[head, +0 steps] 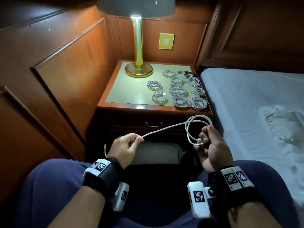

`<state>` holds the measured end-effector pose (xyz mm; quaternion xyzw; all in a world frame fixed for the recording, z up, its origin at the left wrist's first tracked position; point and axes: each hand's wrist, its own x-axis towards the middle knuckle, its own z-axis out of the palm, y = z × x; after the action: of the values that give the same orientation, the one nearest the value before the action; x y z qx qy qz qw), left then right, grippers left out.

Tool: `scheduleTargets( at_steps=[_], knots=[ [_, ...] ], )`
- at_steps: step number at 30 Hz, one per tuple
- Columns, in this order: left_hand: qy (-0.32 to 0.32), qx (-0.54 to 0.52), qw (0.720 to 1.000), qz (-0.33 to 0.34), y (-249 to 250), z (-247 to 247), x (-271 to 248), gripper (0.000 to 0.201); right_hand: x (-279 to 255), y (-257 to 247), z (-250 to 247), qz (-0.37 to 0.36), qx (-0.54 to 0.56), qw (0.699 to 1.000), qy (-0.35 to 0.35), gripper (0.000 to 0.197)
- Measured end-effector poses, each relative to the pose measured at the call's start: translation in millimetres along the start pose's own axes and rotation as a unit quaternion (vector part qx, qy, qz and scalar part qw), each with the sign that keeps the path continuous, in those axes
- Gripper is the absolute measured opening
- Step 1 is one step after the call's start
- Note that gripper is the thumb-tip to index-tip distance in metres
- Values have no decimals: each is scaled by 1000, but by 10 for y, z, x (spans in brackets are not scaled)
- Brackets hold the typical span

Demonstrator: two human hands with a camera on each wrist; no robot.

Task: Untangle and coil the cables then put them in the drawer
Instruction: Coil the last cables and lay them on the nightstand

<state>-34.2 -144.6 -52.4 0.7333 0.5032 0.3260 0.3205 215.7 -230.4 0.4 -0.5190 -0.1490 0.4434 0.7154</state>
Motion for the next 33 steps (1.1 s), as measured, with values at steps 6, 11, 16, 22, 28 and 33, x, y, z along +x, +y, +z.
scheduleTargets(
  at_steps=[6, 11, 16, 22, 28, 33],
  knots=[
    [-95, 45, 994, 15, 104, 160, -117, 22, -65, 178, 57, -110, -140, 981, -74, 29],
    [-147, 51, 985, 79, 191, 180, -172, 25, -107, 231, 33, -163, -245, 948, -120, 27],
    [-175, 58, 979, 84, 231, 190, -186, 30, -155, 250, 58, -218, -334, 905, -148, 26],
    [-200, 51, 969, 133, 277, 209, -194, 35, -204, 319, 111, -190, -362, 889, -206, 26],
    [-188, 1, 961, 201, 371, 184, -186, 32, -194, 356, 89, -171, -454, 845, -224, 25],
    [-157, -28, 965, 208, 333, 187, -173, 25, -140, 426, 63, -124, -514, 812, -246, 27]
  ],
)
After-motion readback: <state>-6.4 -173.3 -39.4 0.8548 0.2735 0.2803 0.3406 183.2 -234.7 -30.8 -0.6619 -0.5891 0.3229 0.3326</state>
